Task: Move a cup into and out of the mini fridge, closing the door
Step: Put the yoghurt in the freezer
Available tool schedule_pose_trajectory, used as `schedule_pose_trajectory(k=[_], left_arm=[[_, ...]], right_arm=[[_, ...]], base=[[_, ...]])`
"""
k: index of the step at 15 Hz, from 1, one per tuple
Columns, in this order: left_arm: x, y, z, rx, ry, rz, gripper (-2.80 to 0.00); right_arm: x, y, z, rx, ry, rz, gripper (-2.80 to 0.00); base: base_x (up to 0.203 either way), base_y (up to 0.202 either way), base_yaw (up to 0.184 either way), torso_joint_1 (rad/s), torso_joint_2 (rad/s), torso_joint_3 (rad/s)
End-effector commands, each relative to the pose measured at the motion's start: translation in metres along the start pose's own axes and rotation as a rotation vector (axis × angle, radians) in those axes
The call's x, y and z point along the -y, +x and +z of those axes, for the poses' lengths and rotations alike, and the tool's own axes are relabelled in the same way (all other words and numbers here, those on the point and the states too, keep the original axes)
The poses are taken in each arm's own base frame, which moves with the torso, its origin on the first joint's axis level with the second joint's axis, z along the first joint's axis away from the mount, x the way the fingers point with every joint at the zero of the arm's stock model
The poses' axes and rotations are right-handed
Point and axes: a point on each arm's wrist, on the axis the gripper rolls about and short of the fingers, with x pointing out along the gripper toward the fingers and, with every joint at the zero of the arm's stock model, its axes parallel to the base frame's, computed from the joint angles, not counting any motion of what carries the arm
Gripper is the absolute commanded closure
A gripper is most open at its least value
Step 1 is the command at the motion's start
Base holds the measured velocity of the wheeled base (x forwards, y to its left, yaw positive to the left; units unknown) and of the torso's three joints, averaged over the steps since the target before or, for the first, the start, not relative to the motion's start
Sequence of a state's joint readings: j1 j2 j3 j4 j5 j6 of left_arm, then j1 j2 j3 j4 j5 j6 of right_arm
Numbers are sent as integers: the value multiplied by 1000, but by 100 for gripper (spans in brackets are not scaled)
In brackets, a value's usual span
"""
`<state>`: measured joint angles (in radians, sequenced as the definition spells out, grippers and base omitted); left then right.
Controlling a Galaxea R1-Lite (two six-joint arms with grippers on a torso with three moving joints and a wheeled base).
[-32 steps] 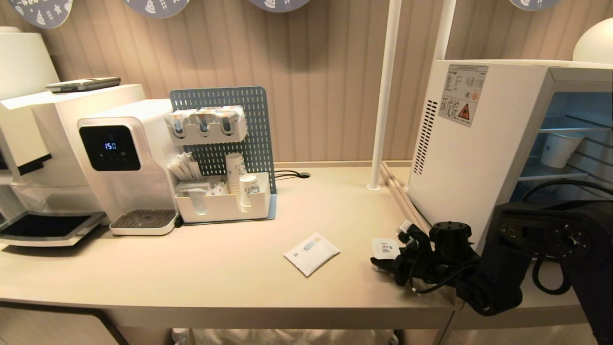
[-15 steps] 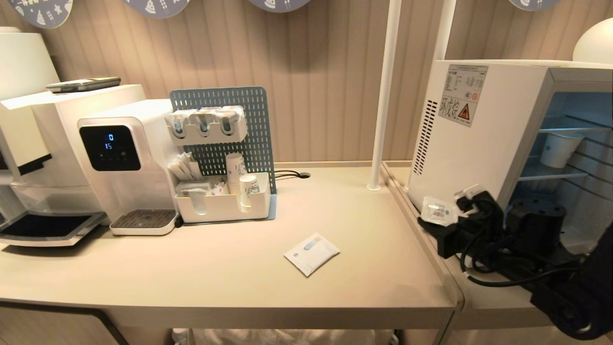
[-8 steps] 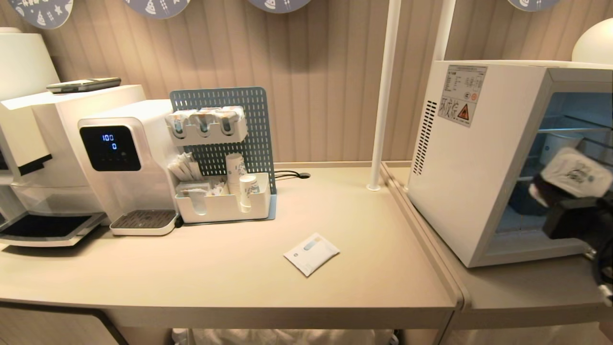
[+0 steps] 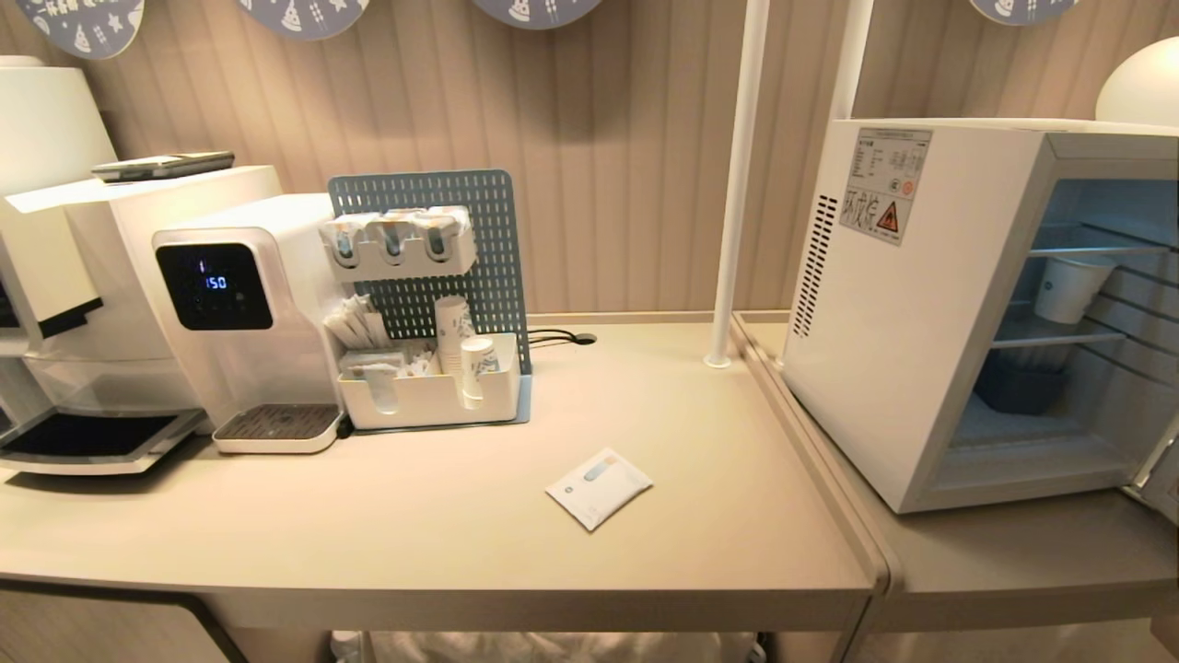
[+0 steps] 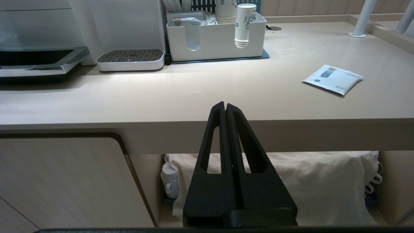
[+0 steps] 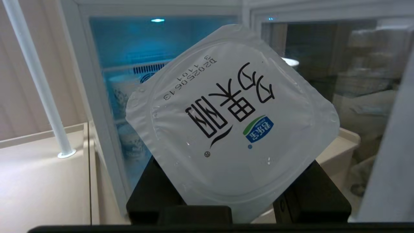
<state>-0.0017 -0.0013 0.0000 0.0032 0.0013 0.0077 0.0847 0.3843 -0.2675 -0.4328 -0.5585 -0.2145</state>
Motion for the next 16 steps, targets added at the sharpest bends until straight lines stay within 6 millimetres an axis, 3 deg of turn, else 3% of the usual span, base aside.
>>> schedule_pose_trajectory(k=[1, 3, 8, 16], left_arm=[[0, 0, 0, -1, 0, 0, 0], [0, 0, 0, -1, 0, 0, 0], [0, 0, 0, -1, 0, 0, 0], [0, 0, 0, -1, 0, 0, 0]], right_arm=[[18, -38, -11, 112, 60, 21, 0], [17, -55, -32, 155, 70, 203, 0], [-2, -52, -95, -41, 86, 402, 0], [-5, -57, -112, -238, 21, 537, 0]], base=[[0, 0, 0, 0, 0, 0], [0, 0, 0, 0, 0, 0], [0, 0, 0, 0, 0, 0], [0, 0, 0, 0, 0, 0]])
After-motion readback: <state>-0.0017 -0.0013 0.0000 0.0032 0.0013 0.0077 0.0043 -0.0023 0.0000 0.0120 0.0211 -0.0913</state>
